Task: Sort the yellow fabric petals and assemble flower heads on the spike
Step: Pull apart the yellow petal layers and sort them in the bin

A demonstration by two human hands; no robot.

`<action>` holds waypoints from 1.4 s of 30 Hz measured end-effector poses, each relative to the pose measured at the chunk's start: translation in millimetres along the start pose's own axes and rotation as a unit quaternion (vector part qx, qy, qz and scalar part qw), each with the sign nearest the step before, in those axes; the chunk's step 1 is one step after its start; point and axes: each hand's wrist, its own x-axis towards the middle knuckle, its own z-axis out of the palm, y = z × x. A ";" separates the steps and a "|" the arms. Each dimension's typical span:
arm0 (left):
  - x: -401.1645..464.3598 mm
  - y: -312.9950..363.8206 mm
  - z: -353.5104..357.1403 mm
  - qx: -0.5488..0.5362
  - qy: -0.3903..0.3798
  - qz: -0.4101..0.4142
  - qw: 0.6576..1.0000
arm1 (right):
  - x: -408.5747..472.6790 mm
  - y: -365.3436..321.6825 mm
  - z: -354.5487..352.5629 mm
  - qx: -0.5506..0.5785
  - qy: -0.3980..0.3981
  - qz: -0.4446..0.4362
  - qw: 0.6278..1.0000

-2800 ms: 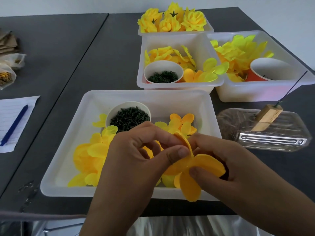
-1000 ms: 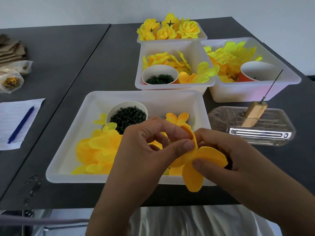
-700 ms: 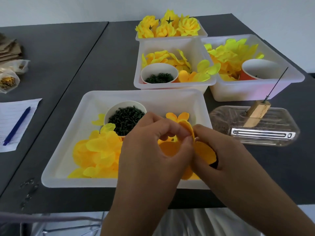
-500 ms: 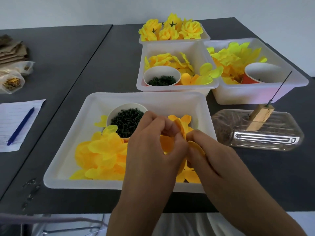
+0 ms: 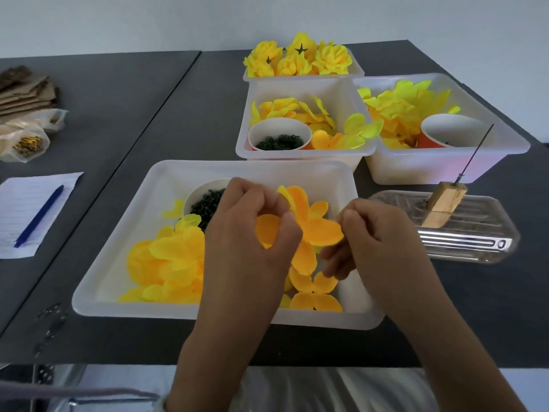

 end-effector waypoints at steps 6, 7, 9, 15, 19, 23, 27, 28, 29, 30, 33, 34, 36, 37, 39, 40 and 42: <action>3.2 -2.3 -0.7 0.005 -0.032 0.036 0.999 | 0.6 -9.2 0.8 0.018 -0.076 -0.032 0.996; 3.7 -2.3 -0.2 -0.004 -0.040 0.040 0.998 | 1.7 -10.4 1.9 -0.006 -0.100 -0.033 0.994; 5.2 -3.4 -0.8 -0.031 -0.058 0.051 0.997 | 6.0 -11.5 1.5 -0.008 -0.129 -0.023 0.991; 4.5 -6.6 -3.0 -0.058 -0.047 0.085 0.994 | 13.9 -20.1 0.5 0.096 -0.096 0.038 0.990; 1.8 -7.7 5.0 -0.031 0.020 0.048 0.998 | 15.1 -15.5 5.7 0.047 0.043 -0.019 0.998; 2.1 -6.6 4.4 -0.015 0.037 0.041 0.998 | 15.3 -18.3 6.0 0.113 -0.077 0.049 0.989; 2.2 -7.4 -1.3 -0.019 0.008 0.084 0.996 | 17.2 -21.7 7.4 0.214 -0.223 0.140 0.941; 1.8 -8.1 -2.6 -0.014 0.011 0.085 0.996 | 16.8 -22.9 8.4 0.229 -0.236 0.146 0.933; 1.2 -8.6 -3.8 -0.010 0.017 0.085 0.996 | 16.7 -23.6 9.1 0.234 -0.237 0.145 0.932; 0.1 -9.4 -4.8 -0.010 0.028 0.082 0.996 | 16.9 -24.3 9.4 0.233 -0.225 0.137 0.936; -3.9 -11.1 -3.5 -0.036 0.068 0.050 0.996 | 17.0 -25.9 7.6 0.193 -0.131 0.084 0.969; -5.6 -11.1 -1.6 -0.041 0.079 0.039 0.995 | 15.8 -26.5 7.7 0.169 -0.096 0.067 0.979; -8.1 -9.8 3.0 -0.046 0.098 0.020 0.994 | 11.8 -26.8 11.3 0.115 -0.029 0.034 0.992; -8.8 -8.8 5.4 -0.049 0.106 0.011 0.993 | 9.6 -26.7 13.7 0.096 -0.004 0.021 0.995; -9.2 -5.5 8.4 -0.059 0.115 -0.003 0.992 | 5.8 -27.3 16.9 0.085 0.019 0.002 0.996; -9.3 -3.4 8.9 -0.066 0.114 -0.006 0.991 | 4.6 -28.1 17.6 0.084 0.014 -0.005 0.996; -9.7 0.6 9.0 -0.085 0.105 0.001 0.991 | 3.9 -30.2 18.3 0.090 -0.022 -0.004 0.996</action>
